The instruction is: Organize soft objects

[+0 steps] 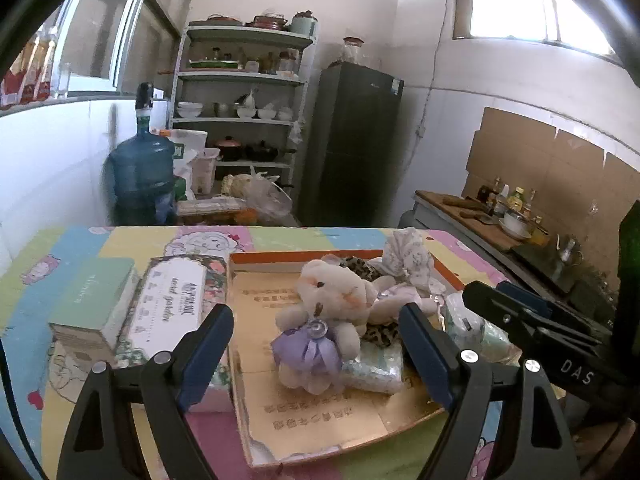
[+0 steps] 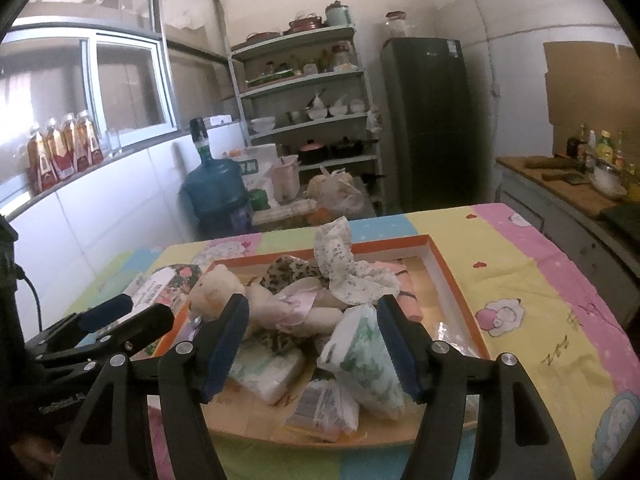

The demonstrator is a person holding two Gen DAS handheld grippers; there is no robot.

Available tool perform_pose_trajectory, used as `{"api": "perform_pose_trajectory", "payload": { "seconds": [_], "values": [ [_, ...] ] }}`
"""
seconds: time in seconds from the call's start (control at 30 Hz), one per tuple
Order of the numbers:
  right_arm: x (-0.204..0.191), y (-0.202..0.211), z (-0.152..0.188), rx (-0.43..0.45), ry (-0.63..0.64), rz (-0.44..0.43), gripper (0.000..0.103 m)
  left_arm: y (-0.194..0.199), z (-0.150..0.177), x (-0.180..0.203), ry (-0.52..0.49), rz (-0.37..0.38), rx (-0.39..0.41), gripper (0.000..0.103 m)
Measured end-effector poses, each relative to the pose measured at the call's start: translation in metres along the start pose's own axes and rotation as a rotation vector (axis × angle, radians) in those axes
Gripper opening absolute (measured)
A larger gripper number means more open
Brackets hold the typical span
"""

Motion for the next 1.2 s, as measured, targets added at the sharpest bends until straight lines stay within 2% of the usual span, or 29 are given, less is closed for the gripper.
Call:
{"api": "perform_pose_trajectory", "payload": {
  "seconds": [0.17, 0.23, 0.3, 0.4, 0.83, 1.2],
  "values": [
    [-0.007, 0.010, 0.006, 0.005, -0.001, 0.002, 0.069, 0.013, 0.002, -0.001, 0.004, -0.011, -0.005, 0.084],
    [-0.011, 0.015, 0.008, 0.011, 0.002, 0.004, 0.070, 0.019, 0.003, -0.003, 0.001, -0.026, -0.004, 0.084],
    [-0.014, 0.019, 0.010, 0.019, 0.002, 0.009, 0.075, 0.025, 0.004, -0.004, -0.008, -0.049, -0.006, 0.084],
    [-0.019, 0.024, 0.013, 0.024, 0.000, 0.016, 0.076, 0.035, 0.007, -0.006, -0.022, -0.083, -0.003, 0.084],
    [-0.042, 0.056, 0.029, 0.078, -0.008, 0.032, 0.076, 0.083, 0.018, -0.017, -0.030, -0.186, 0.038, 0.084],
    [-0.068, 0.075, 0.055, 0.089, 0.002, 0.043, 0.076, 0.121, 0.036, -0.030, -0.012, -0.264, 0.054, 0.084]
  ]
}}
Point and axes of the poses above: each gripper's, at about its wrist camera, not at the fingertips, and y roughly against the way its jaws point, x to its right, z to its underside, the point moved 5 cm from there along -y, roughly the way its jaws point, and after that the axes turned 14 degrees about -y, right-handed, at the moved point
